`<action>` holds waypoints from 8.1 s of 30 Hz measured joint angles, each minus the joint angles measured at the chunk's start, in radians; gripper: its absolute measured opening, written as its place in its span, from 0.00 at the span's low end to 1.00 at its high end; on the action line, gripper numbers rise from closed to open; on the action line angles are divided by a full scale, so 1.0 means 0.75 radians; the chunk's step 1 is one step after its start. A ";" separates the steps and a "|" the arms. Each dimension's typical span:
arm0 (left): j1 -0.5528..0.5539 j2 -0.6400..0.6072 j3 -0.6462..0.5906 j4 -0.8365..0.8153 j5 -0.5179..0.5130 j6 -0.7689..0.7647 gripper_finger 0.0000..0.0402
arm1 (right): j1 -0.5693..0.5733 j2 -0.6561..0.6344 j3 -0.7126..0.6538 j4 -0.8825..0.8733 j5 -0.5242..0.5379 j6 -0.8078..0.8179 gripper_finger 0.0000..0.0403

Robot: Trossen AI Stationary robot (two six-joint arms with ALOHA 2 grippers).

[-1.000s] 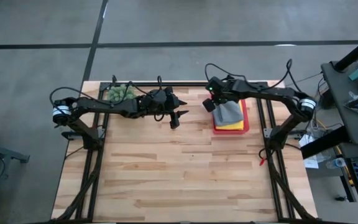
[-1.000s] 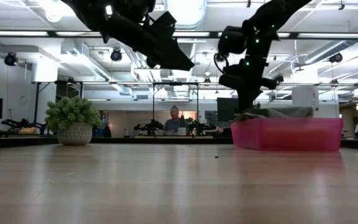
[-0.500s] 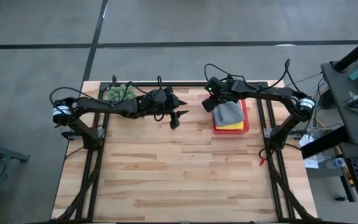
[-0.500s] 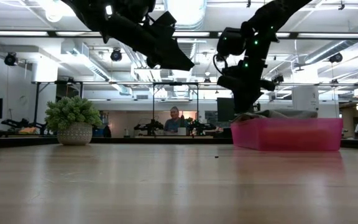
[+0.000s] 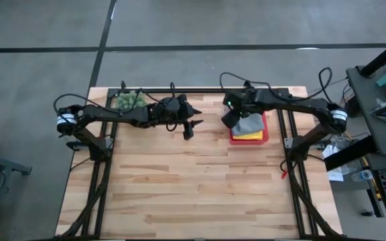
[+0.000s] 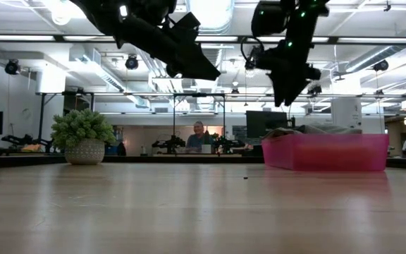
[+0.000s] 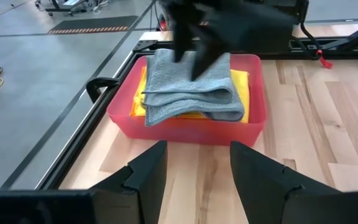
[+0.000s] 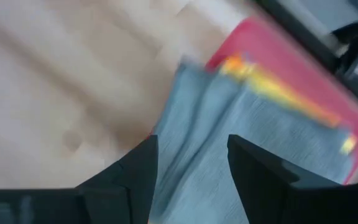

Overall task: Fold microfiber towels
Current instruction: Put the gray microfiber cloth into the pink bin

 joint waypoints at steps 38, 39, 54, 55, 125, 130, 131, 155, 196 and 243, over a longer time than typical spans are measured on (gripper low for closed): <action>-0.009 0.000 0.000 0.004 -0.003 0.000 0.40 | 0.231 0.022 -0.268 -0.006 0.127 0.270 0.04; -0.009 0.000 0.000 0.004 -0.003 0.001 0.40 | 0.231 0.022 -0.266 -0.010 0.127 0.270 0.04; -0.009 0.000 0.000 0.004 -0.002 0.001 0.40 | 0.256 0.005 -0.108 -0.029 0.092 0.230 0.02; -0.009 0.000 -0.001 0.004 -0.002 0.001 0.40 | 0.261 0.005 -0.101 -0.031 0.091 0.233 0.02; -0.091 0.702 0.554 0.281 0.203 -0.059 0.00 | -0.166 -0.410 -0.590 0.503 0.141 -0.056 0.02; -0.092 0.840 0.659 0.289 0.202 -0.066 0.00 | -0.258 -0.327 -0.592 0.596 0.132 -0.138 0.02; -0.092 0.864 0.675 0.289 0.202 -0.066 0.00 | -0.265 -0.310 -0.592 0.602 0.131 -0.145 0.02; -0.090 1.007 0.786 0.183 0.199 -0.070 0.00 | -0.282 -0.249 -0.570 0.515 0.296 -0.137 0.02; -0.090 0.123 0.091 0.097 -0.220 0.038 0.00 | -0.195 -0.057 -0.538 0.746 0.019 -0.141 0.02; -0.136 -0.014 0.071 -0.037 -0.222 0.040 0.00 | -0.097 -0.258 -0.539 0.839 -0.003 -0.144 0.02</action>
